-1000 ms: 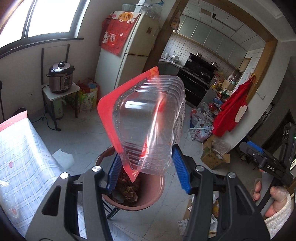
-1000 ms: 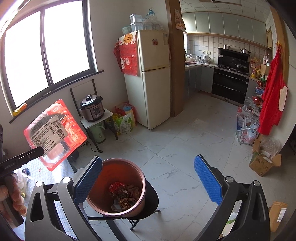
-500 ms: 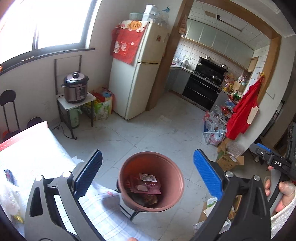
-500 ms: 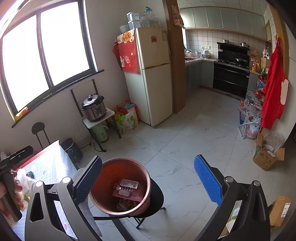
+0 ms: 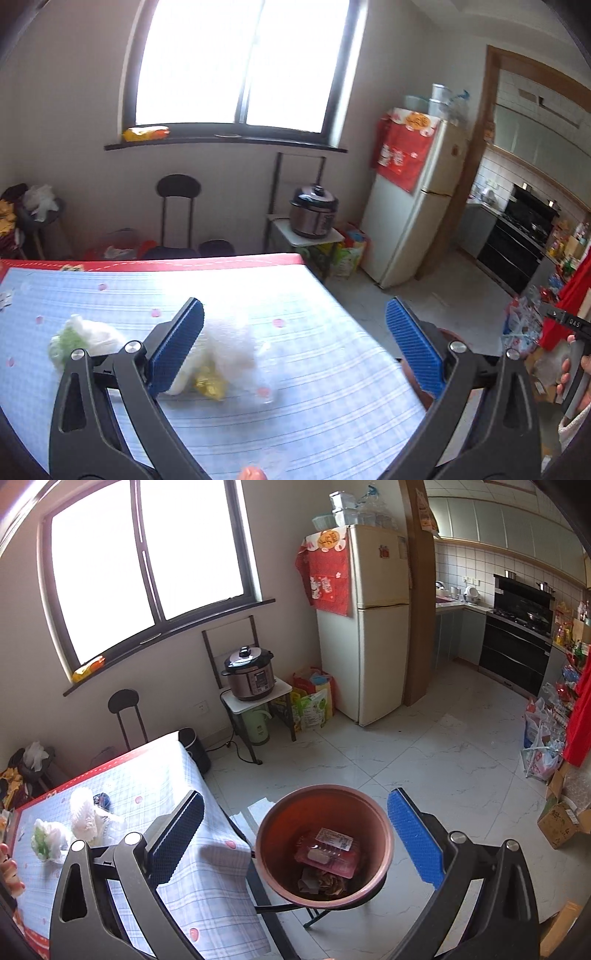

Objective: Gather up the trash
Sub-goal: 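Grasp the white foam net with the right tool while the left tool grasps the green-printed bag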

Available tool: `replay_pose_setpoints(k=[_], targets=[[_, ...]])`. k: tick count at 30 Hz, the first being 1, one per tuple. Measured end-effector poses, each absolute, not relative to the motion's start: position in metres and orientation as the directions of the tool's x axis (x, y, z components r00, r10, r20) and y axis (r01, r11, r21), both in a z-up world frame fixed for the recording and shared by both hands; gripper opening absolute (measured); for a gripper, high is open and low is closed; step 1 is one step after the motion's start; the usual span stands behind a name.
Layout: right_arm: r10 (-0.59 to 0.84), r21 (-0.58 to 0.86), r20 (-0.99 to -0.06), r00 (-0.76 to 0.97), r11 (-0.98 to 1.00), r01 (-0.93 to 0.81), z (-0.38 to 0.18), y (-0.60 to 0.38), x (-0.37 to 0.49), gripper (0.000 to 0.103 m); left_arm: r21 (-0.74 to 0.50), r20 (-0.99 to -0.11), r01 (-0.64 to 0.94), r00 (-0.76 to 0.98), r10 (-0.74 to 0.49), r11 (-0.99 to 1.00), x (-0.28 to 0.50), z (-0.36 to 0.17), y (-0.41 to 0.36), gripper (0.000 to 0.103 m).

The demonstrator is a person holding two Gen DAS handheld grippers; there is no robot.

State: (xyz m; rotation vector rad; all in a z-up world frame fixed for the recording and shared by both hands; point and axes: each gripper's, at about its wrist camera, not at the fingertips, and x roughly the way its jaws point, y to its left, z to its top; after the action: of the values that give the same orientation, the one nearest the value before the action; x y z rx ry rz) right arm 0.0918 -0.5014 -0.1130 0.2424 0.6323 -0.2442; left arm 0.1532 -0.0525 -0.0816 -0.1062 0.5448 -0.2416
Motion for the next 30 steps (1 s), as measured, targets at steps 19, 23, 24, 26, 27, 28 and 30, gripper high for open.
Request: replay_pose_setpoints(k=[19,23,24,26,27,28,30], targets=[[0.184,0.150,-0.631,0.753,0.982,-0.114,-0.129,-0.255,0.204,0.097,-0.243,-0.533,-0.199,0.845,0.041,0.949,0.063,-0.145,0.197,0.097],[0.205,0.077,-0.656,0.726,0.976,-0.206,-0.145,-0.194,0.235,0.097,-0.287,-0.551,-0.219,0.834,0.026,0.933,0.071,-0.166,0.219,0.097],[0.184,0.033,-0.661,0.727,0.976,-0.216,-0.150,-0.179,0.243,0.097,-0.295,-0.556,-0.222,0.831,0.022,0.929,0.073,-0.171,0.223,0.097],[0.178,-0.016,-0.671,0.720,0.967,-0.253,-0.163,-0.151,0.260,0.097,-0.309,-0.567,-0.233,0.824,0.018,0.922,0.077,-0.182,0.234,0.097],[0.177,-0.027,-0.676,0.715,0.964,-0.263,-0.171,-0.140,0.268,0.097,-0.318,-0.573,-0.238,0.820,0.014,0.918,0.078,-0.187,0.240,0.097],[0.179,-0.032,-0.688,0.704,0.961,-0.275,-0.179,-0.129,0.277,0.097,-0.327,-0.579,-0.244,0.815,0.010,0.913,0.080,-0.192,0.245,0.097],[0.198,-0.016,-0.712,0.674,0.955,-0.297,-0.196,-0.112,0.295,0.097,-0.340,-0.590,-0.255,0.807,0.006,0.905,0.083,-0.200,0.256,0.097]])
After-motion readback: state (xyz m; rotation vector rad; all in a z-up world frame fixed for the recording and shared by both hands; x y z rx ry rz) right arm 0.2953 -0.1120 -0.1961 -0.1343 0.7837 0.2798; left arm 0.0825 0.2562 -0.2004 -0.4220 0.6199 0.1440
